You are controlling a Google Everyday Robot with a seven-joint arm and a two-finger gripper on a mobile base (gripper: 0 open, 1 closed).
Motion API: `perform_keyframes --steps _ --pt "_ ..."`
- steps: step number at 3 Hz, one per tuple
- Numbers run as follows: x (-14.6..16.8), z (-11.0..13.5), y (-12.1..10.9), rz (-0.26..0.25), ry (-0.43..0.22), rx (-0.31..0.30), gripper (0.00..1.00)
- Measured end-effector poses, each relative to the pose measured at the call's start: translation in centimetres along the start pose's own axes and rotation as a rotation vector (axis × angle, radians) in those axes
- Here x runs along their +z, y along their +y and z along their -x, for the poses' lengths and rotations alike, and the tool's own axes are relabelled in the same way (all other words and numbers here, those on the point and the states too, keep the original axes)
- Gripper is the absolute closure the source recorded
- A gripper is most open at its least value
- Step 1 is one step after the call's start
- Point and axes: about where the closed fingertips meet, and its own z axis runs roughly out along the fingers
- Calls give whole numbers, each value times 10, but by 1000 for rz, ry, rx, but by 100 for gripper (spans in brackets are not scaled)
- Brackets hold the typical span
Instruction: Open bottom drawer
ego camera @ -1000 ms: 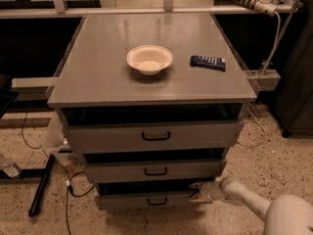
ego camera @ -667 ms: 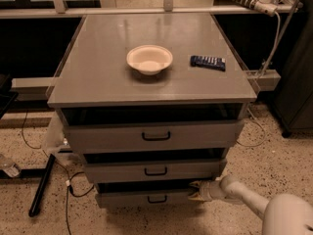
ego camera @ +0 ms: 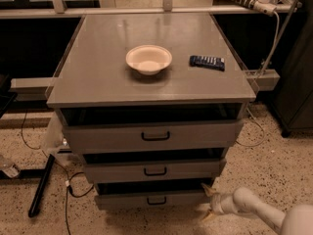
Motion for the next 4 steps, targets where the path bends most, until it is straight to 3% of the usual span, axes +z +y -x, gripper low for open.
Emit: perform_keyframes --steps 1,3,4 --pt "-26 -12 51 34 15 2 37" --pt "-40 -2 45 34 15 2 84" --pt "-45 1 42 34 15 2 91"
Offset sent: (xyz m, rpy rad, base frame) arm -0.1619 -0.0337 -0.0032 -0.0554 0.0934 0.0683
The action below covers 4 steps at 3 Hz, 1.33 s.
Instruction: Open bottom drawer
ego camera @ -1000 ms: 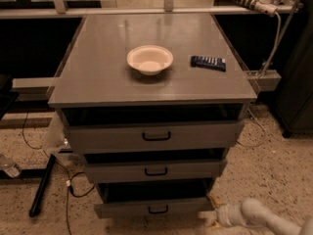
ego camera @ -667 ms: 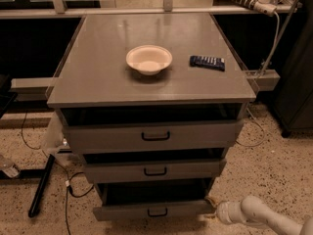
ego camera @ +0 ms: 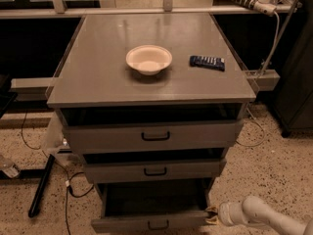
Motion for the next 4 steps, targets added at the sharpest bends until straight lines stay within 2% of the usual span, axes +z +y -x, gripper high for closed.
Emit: perform_keyframes --steps 1,3,4 --pt "0 0 0 0 0 0 72" --pt "1 0 0 6 0 -2 26" --pt "31 11 6 68 7 -15 3"
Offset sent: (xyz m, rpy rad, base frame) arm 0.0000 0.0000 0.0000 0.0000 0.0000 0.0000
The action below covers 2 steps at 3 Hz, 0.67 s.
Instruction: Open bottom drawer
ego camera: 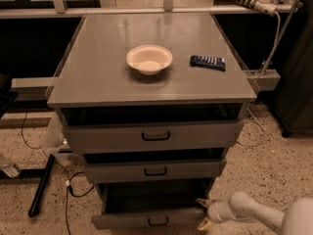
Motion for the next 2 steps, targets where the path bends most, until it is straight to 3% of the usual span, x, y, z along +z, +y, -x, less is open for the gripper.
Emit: perform_keyframes --steps 1,2 --pt "29 17 8 58 14 -29 0" --pt "31 20 7 61 12 -33 18"
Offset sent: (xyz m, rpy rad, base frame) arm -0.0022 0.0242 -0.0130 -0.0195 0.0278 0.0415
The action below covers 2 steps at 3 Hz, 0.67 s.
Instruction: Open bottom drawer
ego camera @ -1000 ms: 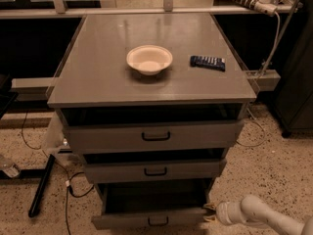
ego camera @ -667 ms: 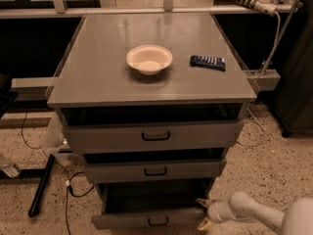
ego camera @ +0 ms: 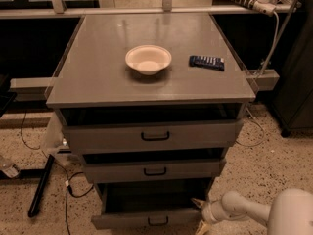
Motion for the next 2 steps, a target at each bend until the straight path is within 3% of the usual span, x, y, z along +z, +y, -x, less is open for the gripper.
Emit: perform_keyframes --steps 1,2 --pt "0 0 0 0 0 0 42" --pt "-12 -11 20 -26 1 27 65"
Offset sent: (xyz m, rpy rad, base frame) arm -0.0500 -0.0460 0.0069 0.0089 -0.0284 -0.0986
